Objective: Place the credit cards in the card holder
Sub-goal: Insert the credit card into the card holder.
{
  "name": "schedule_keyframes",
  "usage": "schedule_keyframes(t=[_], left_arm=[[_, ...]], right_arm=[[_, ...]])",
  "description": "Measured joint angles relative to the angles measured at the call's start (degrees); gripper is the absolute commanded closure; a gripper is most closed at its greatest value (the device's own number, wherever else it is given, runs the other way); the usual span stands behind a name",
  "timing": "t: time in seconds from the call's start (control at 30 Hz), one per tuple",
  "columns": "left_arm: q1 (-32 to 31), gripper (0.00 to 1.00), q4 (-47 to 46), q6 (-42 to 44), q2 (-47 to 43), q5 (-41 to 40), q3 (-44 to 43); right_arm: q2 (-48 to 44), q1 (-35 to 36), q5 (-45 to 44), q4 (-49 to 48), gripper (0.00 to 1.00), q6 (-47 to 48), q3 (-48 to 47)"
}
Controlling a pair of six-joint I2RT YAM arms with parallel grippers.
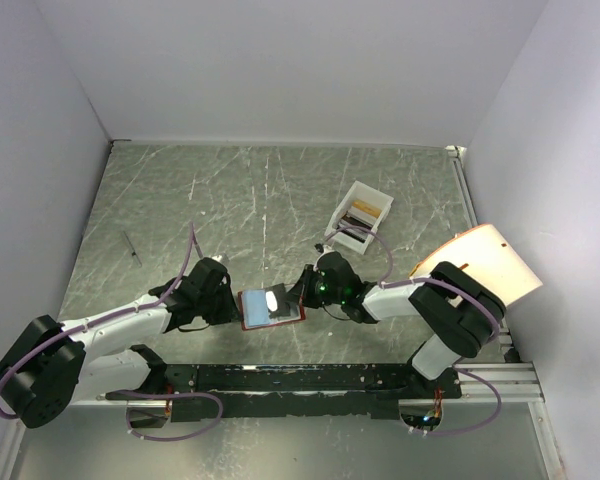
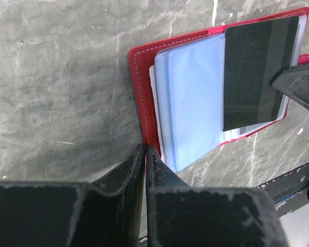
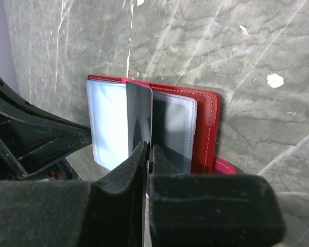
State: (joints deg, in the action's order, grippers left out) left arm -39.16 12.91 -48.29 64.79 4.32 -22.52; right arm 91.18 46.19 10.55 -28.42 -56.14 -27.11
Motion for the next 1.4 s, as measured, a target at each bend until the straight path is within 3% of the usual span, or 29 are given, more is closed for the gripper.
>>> schedule_keyframes(t=[0.77,1.07,1.4], left_arm=[[0.0,0.84,-1.0,-0.6,-0.3,0.5,0.6],[0.0,0.85,-2.3,-1.2,-0.6,2.1,1.5],[0.0,0.85,-3.2,-1.5,-0.2,3.3,1.7]], right_arm=[[0.0,1.9,-0.1,-1.1,1.0,-5.1,1.1],[0.7,3.1,-1.5,2.5,0.69,-4.9,-1.4],[-3.0,3.4,-4.3,11.1,0.6,-0.9,-4.1]])
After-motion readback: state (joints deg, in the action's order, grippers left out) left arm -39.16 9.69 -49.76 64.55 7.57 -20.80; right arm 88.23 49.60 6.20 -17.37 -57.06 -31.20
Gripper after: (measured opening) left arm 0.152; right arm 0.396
